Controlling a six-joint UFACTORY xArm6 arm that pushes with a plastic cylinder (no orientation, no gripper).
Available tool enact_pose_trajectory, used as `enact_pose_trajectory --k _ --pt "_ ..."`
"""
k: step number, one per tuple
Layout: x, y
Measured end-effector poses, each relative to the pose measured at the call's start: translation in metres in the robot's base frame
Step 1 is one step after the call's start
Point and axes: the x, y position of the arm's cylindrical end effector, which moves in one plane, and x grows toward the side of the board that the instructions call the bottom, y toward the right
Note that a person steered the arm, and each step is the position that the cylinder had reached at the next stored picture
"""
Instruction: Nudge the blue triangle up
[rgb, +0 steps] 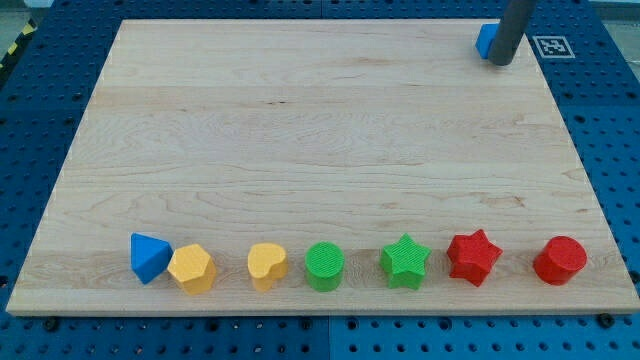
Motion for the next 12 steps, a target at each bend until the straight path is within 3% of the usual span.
enact_pose_trajectory --k 3,4,7,10,11,12 --pt "-0.014 0.0" --pt "0.015 -0.042" --pt "0.14 -0.276" --pt "0.23 -0.505" --pt "0.256 -0.547" --pt "0.257 -0.547"
